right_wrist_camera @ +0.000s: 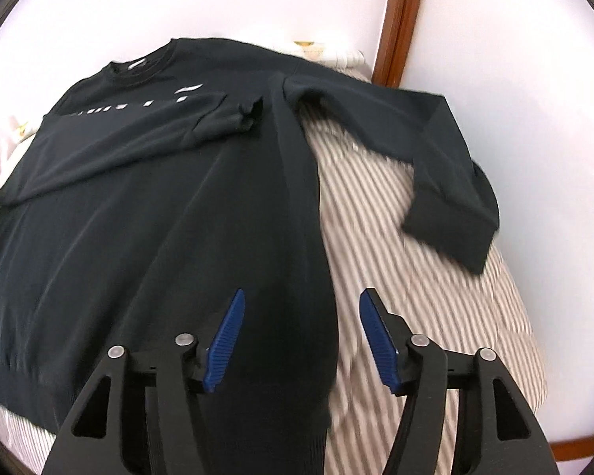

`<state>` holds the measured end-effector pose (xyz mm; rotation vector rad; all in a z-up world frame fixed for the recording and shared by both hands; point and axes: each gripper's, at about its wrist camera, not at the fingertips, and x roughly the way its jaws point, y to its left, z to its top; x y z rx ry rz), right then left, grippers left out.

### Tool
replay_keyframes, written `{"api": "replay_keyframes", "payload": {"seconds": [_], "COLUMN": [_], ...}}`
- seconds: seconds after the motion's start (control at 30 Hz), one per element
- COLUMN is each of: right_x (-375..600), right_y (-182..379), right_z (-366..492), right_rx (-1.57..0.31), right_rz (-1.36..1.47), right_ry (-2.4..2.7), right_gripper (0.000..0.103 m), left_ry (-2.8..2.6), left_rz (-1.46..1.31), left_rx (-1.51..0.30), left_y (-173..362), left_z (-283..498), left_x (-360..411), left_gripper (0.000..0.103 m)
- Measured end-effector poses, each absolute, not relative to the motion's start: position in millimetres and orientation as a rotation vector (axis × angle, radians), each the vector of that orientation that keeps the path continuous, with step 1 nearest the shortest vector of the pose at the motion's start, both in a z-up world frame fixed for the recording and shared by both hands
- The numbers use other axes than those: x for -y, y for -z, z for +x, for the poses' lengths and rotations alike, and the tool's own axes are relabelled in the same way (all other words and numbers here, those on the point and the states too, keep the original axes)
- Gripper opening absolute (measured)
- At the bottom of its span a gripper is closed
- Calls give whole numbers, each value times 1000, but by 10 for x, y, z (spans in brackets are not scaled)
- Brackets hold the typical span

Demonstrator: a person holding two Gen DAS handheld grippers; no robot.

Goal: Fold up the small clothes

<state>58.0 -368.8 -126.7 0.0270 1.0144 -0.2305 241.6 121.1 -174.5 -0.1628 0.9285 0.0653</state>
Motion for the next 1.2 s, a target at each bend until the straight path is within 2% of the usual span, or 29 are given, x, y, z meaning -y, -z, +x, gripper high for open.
{"api": "replay_keyframes", "payload": {"seconds": [0.3,0.5,0.6,0.67,0.7,0.73,0.8,0.83,0.87,0.93,1.2], "right_x": [3672,3637,3598,3586,3592,3599,3585,3570,3544,3528,3510], "right_y": [1443,1505,1562,1569,1570,1564,1534,1517,1494,1456,1263], "right_z": [136,-76,-91,-80,-71,-53,-16,-12,-19,-54,-422], "right_rx": [-1020,-1008,-998,-975,-971,-965,-961,-960,-957,-949,-939], "right_rz": [114,162,192,200,207,213,214,204,185,174,194], "right_ry": [208,181,169,174,178,188,187,186,180,176,109], "right_gripper": [65,66,66,66,64,55,37,26,20,11,9], "left_ry": [7,82,72,60,50,44,59,90,91,55,84], "left_rz": [-280,-289,-253,-232,-216,-204,-174,-182,-181,-130,-161], "left_rx": [-973,-988,-977,-971,-974,-975,-982,-990,-987,-974,-990], "left_y": [1899,1942,1956,1957,1958,1965,1958,1953,1938,1897,1805], "left_z": [1295,916,821,806,806,788,777,777,752,721,438], "left_x": [-1289,-1055,-907,-843,-806,-787,-690,-653,-617,-566,-748], "left_gripper": [82,82,79,73,70,61,41,22,18,13,12]}}
